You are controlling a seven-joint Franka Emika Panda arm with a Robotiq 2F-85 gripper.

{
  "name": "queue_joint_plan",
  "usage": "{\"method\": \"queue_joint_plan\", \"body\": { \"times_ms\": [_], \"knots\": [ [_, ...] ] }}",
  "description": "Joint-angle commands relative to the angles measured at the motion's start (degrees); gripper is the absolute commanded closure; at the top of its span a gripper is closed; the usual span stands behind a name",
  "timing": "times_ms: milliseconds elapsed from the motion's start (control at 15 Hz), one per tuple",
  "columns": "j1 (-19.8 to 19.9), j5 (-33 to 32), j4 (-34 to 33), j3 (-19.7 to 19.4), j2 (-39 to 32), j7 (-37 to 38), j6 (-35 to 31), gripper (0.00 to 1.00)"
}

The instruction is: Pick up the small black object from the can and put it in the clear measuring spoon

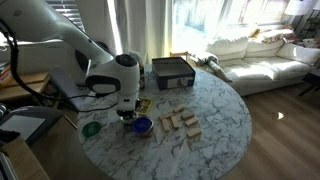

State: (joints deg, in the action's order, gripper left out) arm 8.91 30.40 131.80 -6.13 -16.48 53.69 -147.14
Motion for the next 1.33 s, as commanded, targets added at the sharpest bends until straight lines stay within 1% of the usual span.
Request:
{"method": "queue_joint_plan", "body": {
  "times_ms": [0, 133, 267, 467, 533, 600, 667, 800, 933, 1000, 1067, 1267],
  "knots": [
    [-0.07, 1.20, -0.47, -0.43, -0.70, -0.87, -1.17, 0.72],
    [-0.12, 1.10, -0.53, -0.43, -0.87, -0.94, -1.24, 0.60],
    [-0.13, 1.23, -0.57, -0.36, -1.02, -1.02, -1.33, 0.73],
    [-0.16, 1.07, -0.65, -0.40, -1.18, -0.95, -1.30, 0.89],
    [-0.16, 1.03, -0.66, -0.43, -1.24, -0.93, -1.30, 0.92],
    [-0.14, 1.05, -0.65, -0.43, -1.31, -0.93, -1.30, 0.90],
    [-0.15, 1.02, -0.63, -0.45, -1.38, -0.90, -1.30, 0.81],
    [-0.13, 1.04, -0.61, -0.46, -1.51, -0.89, -1.31, 0.74],
    [-0.04, 1.32, -0.59, -0.32, -1.53, -1.30, -1.45, 0.60],
    [-0.07, 1.25, -0.61, -0.34, -1.56, -1.21, -1.43, 0.55],
    [-0.07, 1.27, -0.64, -0.33, -1.59, -1.22, -1.40, 0.56],
    [-0.08, 1.29, -0.77, -0.29, -1.78, -1.24, -1.35, 0.71]
  ]
}}
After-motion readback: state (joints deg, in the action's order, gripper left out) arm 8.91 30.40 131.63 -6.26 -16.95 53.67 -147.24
